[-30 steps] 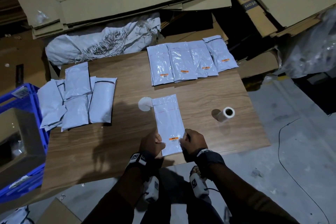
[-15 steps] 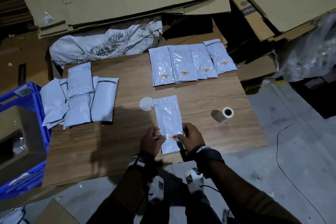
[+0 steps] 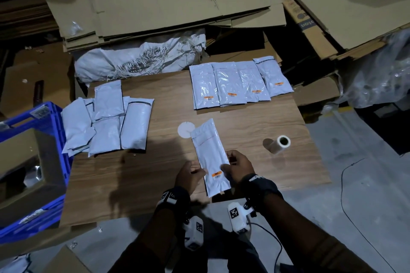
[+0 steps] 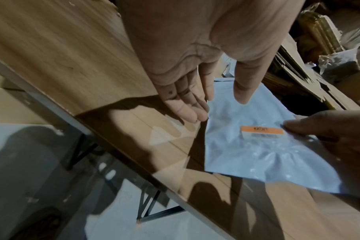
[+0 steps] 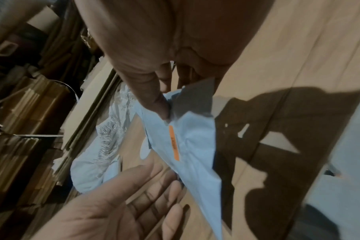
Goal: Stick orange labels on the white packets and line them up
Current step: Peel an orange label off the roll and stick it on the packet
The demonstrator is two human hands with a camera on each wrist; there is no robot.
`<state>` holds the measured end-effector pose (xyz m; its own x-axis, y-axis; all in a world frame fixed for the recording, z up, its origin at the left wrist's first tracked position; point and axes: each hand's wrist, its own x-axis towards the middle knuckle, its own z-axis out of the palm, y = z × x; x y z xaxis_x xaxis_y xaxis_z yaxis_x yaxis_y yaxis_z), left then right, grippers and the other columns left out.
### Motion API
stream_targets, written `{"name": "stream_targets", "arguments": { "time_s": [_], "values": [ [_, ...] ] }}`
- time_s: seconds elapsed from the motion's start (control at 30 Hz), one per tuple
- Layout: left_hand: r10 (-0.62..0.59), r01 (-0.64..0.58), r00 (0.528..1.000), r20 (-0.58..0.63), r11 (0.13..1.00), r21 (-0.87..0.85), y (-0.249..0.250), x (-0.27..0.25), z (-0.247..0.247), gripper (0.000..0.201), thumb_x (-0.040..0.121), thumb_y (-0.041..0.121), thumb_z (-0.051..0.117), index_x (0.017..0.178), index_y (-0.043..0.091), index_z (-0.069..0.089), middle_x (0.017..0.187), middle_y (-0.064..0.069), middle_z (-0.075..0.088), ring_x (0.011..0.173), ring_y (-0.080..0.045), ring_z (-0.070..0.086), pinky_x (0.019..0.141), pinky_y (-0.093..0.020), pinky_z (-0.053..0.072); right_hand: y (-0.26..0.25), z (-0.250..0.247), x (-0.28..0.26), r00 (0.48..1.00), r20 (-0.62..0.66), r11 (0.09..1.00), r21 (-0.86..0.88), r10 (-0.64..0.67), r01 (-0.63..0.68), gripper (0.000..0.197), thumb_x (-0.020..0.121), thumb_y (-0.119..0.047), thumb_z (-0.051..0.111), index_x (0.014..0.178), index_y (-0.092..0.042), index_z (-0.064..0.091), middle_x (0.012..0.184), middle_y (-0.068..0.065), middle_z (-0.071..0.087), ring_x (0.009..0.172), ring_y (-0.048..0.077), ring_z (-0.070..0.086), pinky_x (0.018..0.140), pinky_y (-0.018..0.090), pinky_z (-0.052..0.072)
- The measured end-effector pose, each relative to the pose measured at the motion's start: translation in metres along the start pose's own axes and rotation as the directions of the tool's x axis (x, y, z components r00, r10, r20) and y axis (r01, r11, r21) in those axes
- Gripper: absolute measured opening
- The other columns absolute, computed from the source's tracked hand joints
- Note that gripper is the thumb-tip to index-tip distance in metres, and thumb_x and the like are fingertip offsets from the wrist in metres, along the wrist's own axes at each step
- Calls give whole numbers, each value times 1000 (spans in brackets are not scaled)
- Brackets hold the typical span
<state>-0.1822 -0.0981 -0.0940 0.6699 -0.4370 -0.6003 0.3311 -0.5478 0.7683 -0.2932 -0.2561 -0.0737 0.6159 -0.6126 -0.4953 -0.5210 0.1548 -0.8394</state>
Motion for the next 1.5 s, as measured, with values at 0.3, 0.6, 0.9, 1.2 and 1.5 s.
{"name": "stream_targets", "arguments": {
  "time_s": [0.3,0.6,0.9,1.2,1.5],
  "values": [
    [188,-187,982,9,979,-78,41,3,-36,35,89,11,71,122,13,56,117,-3,69,99,-9,68,76,-29,55,-50,10,-5,993,2,981,150,-121,120,32,74,-8,71,99,-29,72,87,5,68,72,25,63,63,30,50],
    [352,-350,936,-9,927,-135,108,27,-50,47,88,2,75,129,11,53,107,-18,73,104,-35,69,93,-56,56,-93,5,8,967,-208,974,140,-149,180,33,85,-10,78,106,-27,60,91,3,61,67,21,61,64,38,56],
    [520,-518,842,144,854,-58,206,56,-10,47,86,28,79,128,21,59,115,-5,61,100,-9,60,93,-34,49,-175,-79,47,940,-206,961,2,-271,278,17,92,-1,69,108,-6,70,76,12,66,56,20,61,56,29,54],
    [554,-584,808,198,799,147,276,116,91,41,90,13,75,129,20,64,132,2,54,101,-20,60,81,-29,50,-191,-199,146,931,-140,879,-401,-338,259,28,83,-6,80,107,-21,76,112,-4,70,78,20,68,78,29,54],
    [423,-462,886,190,773,434,263,189,164,52,86,6,77,136,14,61,141,-8,45,125,-29,55,105,-42,50,-147,-230,234,978,-47,865,-477,-203,156,32,88,5,67,109,-18,74,100,2,66,71,18,61,66,29,51]
  ]
}}
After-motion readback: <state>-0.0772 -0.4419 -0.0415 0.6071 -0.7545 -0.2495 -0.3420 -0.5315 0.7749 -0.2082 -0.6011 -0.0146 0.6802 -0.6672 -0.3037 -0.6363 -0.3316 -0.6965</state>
